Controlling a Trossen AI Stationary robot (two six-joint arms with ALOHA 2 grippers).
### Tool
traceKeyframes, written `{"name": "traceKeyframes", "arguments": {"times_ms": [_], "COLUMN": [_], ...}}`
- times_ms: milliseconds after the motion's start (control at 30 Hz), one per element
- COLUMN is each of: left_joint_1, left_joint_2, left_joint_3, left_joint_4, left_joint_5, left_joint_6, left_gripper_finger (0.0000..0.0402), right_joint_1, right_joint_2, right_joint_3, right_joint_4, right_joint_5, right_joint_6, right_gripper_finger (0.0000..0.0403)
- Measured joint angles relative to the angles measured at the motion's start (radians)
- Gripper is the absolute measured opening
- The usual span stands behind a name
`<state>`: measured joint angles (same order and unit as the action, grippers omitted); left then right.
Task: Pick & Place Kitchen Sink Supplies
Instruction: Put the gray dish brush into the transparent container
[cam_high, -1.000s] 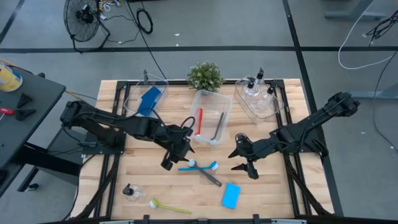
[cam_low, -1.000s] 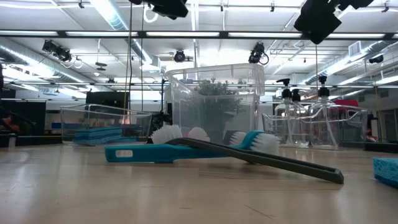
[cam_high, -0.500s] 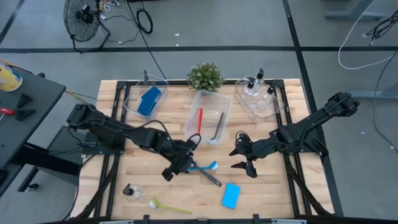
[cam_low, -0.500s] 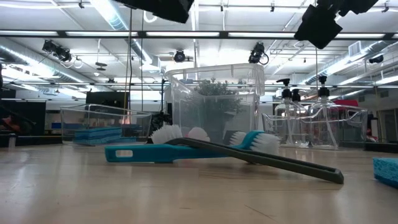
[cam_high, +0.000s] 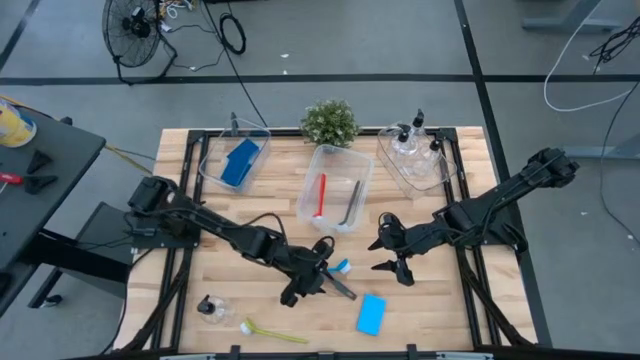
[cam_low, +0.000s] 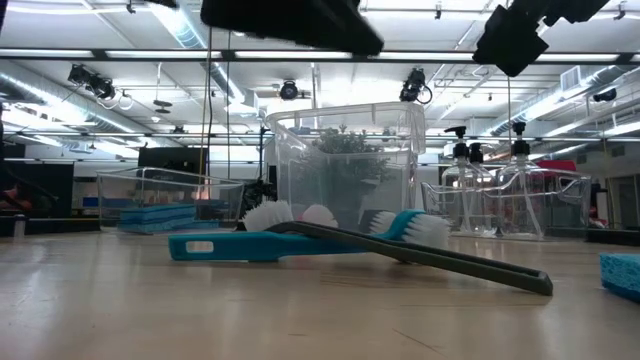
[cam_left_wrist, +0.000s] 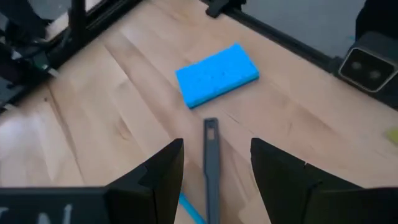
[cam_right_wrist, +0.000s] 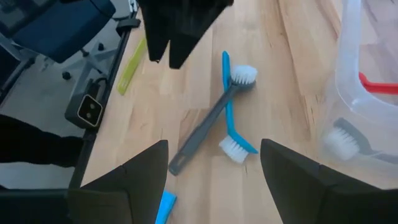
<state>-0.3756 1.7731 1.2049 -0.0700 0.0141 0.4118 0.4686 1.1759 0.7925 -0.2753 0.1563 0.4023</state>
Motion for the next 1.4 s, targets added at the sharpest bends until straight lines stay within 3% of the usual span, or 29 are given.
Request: {"name": "traceKeyframes", "arguments": {"times_ms": [133,333,533,900,1400], "left_joint_1": [0.003,0.009,0.025,0.060,0.052], "left_joint_2": [0.046,0.095,0.133,0.147,0.193], "left_joint_3": [0.000,0.000,0.001,0.000,0.000], "left_joint_4": [0.008,0.027,0.041,0.038,0.062], "left_joint_5": [0.007,0.007,0.007,0.012,0.024], "left_joint_6": [0.001,0.000,-0.013,-0.017,0.018], "left_gripper_finger": [0.0193,0.0193,0.0193,0.0193,0.0193], "right_joint_1": [0.000,0.000,0.040,0.093,0.091], "right_joint_2": [-0.003,-0.055,-0.160,-0.243,-0.218], "right_joint_3": [0.000,0.000,0.004,0.239,0.250], "right_joint_4": [0.013,0.220,0.287,-0.178,-0.239], "right_joint_5": [-0.018,-0.014,0.051,0.203,0.233], "right_joint_6": [-0.034,-0.074,-0.104,-0.130,-0.123], "right_gripper_finger": [0.0256,0.0256,0.0256,0.0256,0.0256]}}
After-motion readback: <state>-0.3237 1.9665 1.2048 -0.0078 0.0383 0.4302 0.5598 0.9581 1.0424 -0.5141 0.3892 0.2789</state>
